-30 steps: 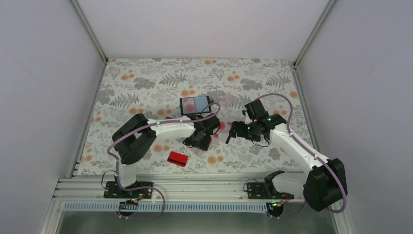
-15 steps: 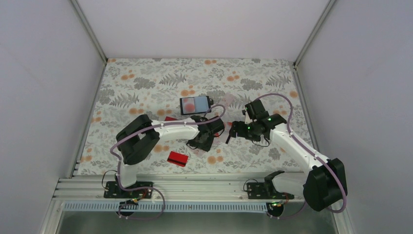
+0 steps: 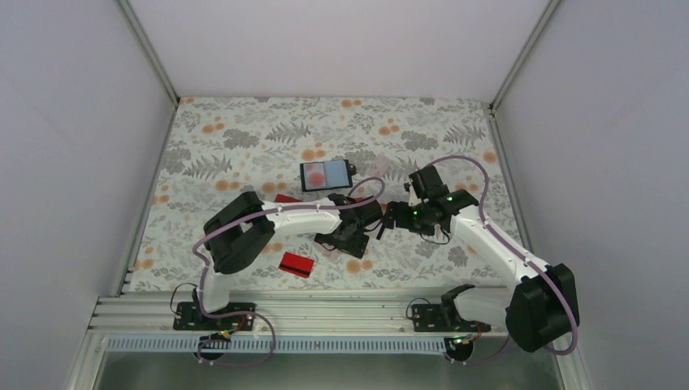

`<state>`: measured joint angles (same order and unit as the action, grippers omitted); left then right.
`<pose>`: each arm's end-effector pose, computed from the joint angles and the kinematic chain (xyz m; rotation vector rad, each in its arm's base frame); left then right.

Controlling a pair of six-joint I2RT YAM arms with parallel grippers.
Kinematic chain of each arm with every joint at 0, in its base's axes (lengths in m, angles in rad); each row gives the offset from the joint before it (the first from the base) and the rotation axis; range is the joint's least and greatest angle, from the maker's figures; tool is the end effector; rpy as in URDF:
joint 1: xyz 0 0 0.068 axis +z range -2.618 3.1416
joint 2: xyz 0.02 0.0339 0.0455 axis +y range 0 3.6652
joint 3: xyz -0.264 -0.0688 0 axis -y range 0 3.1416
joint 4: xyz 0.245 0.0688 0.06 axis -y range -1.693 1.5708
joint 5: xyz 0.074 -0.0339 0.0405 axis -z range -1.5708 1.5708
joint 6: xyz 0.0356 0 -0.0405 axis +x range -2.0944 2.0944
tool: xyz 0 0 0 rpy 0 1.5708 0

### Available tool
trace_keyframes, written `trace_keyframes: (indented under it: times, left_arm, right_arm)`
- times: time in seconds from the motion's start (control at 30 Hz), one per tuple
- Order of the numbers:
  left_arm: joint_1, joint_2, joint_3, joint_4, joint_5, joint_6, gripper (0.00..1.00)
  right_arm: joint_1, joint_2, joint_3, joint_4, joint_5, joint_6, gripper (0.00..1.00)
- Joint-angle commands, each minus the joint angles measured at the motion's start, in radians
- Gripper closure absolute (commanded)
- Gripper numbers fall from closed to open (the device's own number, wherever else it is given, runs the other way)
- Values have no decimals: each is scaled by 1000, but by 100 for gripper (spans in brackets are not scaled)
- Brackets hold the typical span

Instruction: Put the credit cards into the card holder

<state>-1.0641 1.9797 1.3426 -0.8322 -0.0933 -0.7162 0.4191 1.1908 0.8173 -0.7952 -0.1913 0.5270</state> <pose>0.1818 -0.3208 0.1493 0.5131 2.9610 -0.0303 0.1934 0.0936 0.2249 0.0972 2.8259 0.5039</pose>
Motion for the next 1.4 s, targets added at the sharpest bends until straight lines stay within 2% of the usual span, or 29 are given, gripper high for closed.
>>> trace_keyframes:
  times: [0.0, 0.47, 0.8, 0.97, 1.2, 1.37]
  left_arm:
    - [-11, 67, 26, -54, 22, -16, 3]
    - [11, 106, 4, -46, 56, -45, 16]
    - [1, 173, 60, -100, 34, -39, 29]
    - [-1, 198, 69, -114, 25, -37, 32]
    - [-10, 219, 73, -110, 28, -32, 45]
    - [-17, 217, 77, -104, 26, -27, 51]
  right_arm:
    - [-8, -16, -8, 20, -7, -7, 11]
    - [-16, -18, -12, 24, -18, -28, 11]
    - [-18, -5, -15, 37, -31, -39, 11]
    - [-22, -8, -16, 37, -31, -41, 11]
    - [-23, -7, -18, 40, -33, -40, 11]
    - [-25, -8, -20, 40, -34, -39, 11]
